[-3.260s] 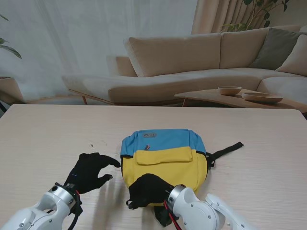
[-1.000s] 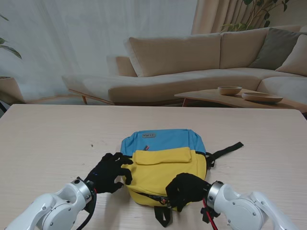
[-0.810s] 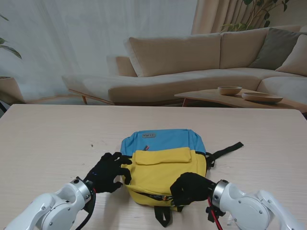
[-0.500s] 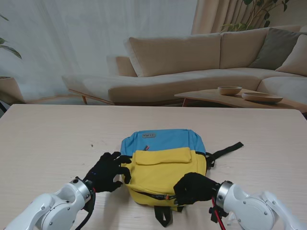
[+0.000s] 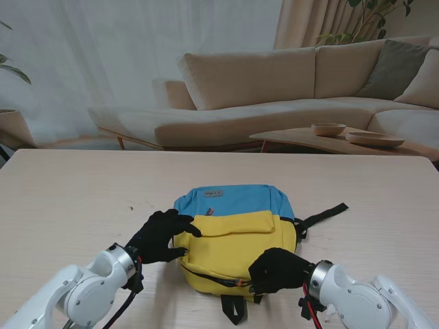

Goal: Pack books into the school bag then zip close the school bag

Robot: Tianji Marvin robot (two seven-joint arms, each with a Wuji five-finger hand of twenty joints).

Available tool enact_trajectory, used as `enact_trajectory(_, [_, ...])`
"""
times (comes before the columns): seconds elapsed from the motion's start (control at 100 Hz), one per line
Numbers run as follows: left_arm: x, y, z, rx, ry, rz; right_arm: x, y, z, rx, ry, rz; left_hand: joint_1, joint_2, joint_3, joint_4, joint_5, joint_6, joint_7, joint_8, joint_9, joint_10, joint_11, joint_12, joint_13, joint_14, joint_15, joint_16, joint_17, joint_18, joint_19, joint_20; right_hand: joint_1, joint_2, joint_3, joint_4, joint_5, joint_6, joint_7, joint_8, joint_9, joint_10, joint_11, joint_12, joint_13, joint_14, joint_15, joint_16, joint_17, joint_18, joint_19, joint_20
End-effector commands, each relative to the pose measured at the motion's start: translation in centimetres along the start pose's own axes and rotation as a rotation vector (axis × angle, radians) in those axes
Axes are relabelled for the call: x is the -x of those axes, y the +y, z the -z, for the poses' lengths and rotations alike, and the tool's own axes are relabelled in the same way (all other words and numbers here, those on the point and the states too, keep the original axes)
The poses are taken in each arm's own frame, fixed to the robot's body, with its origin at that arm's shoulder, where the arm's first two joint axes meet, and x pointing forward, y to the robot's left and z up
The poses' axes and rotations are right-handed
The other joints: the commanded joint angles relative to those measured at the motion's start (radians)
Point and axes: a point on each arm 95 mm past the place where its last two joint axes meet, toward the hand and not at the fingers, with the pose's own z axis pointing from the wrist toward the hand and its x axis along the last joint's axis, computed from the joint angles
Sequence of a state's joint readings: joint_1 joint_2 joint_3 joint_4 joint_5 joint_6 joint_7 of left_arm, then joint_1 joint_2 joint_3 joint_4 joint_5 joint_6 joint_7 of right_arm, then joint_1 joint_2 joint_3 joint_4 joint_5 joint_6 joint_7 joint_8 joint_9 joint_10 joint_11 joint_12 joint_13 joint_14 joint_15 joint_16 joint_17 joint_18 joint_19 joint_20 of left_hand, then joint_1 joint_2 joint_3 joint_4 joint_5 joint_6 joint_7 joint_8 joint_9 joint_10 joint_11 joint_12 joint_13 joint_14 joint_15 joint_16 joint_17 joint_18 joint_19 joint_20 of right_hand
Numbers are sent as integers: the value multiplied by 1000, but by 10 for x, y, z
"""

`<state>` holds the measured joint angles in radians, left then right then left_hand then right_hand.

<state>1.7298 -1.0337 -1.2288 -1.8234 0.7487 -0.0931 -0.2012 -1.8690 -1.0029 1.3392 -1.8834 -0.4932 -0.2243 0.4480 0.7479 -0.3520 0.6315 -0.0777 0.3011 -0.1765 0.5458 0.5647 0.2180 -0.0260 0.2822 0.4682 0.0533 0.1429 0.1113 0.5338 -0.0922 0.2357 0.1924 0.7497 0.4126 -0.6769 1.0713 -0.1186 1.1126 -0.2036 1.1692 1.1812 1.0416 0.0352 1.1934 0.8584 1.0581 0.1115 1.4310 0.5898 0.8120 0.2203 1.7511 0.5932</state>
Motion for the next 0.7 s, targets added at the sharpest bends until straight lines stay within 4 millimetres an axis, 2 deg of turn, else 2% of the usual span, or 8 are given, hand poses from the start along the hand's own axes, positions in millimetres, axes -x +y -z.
enact_trajectory(0.0, [1, 1, -9, 9, -15, 7, 1, -9, 1, -28, -3, -11, -18, 32, -22, 38, -54, -14, -27, -30, 21, 8, -27, -22, -13, 5, 4, -17, -14, -4, -21, -9, -39, -7, -11, 25, 68, -12, 65, 31, 4, -33, 28, 15, 25, 3, 38, 7, 21, -6, 84, -11])
enact_trajectory(0.12, [4, 7, -25, 22, -41, 8, 1, -9, 1, -30, 0, -11, -8, 33, -24, 38, -73, -26, -33, -45, 10, 7, -29, -25, -14, 4, 10, -15, -15, -3, -16, -4, -39, -7, -10, 25, 68, -12, 64, 32, 4, -33, 28, 15, 25, 3, 38, 7, 21, -6, 84, -11])
enact_trajectory(0.21, [6, 10, -33, 44, -61, -14, 1, -9, 1, -30, 4, -11, -18, 24, -32, 35, -114, -46, -40, -57, -22, -2, -33, -27, -24, -4, 0, -20, -16, -11, -17, -6, -39, -7, -10, 25, 68, -12, 64, 32, 4, -33, 28, 15, 25, 3, 38, 7, 21, -6, 84, -11])
enact_trajectory(0.27, [8, 13, -36, 80, -72, -34, 1, -9, 1, -30, 7, -11, -38, 2, -42, 30, -153, -70, -53, -90, -37, -15, -69, -48, -29, -14, -33, -29, -9, -18, -36, -37, -40, -6, -10, 25, 68, -12, 64, 32, 5, -33, 28, 15, 25, 3, 38, 7, 21, -6, 84, -11])
enact_trajectory(0.39, [13, 20, -39, 173, -85, -79, 1, -8, 2, -29, 6, -9, -80, -37, -58, 19, -155, -109, -200, -170, -73, -47, -176, -55, -24, -30, -68, -107, 1, -33, -66, -113, -39, -7, -11, 26, 68, -12, 64, 32, 4, -33, 28, 14, 25, 3, 38, 7, 21, -7, 84, -11])
enact_trajectory(0.5, [17, 24, -40, 206, -97, -90, 5, -8, 3, -38, 0, 6, -87, -36, -68, 16, -161, -129, -264, -177, -90, -67, -205, -34, -24, -38, -70, -137, 3, -39, -69, -136, -37, -11, -16, 23, 65, -14, 59, 29, 1, -35, 26, 14, 24, 3, 38, 7, 21, -8, 84, -11])
enact_trajectory(0.62, [27, 28, -39, 226, -114, -120, 11, -7, 5, -43, -11, 4, -60, -43, -38, 20, -158, -126, -308, -164, -87, -103, -227, -28, -20, -61, -82, -181, 8, -65, -74, -162, -38, -11, -12, 21, 65, -14, 58, 27, 2, -33, 27, 14, 24, 3, 38, 7, 20, -8, 84, -11])
enact_trajectory(0.69, [33, 31, -39, 227, -121, -117, 14, -5, 7, -42, -17, 5, -48, -54, 0, 20, -156, -103, -318, -163, -79, -104, -217, -33, -17, -88, -75, -186, 13, -89, -75, -174, -38, -10, -11, 19, 65, -16, 58, 26, 2, -34, 27, 14, 24, 3, 38, 7, 20, -7, 84, -11])
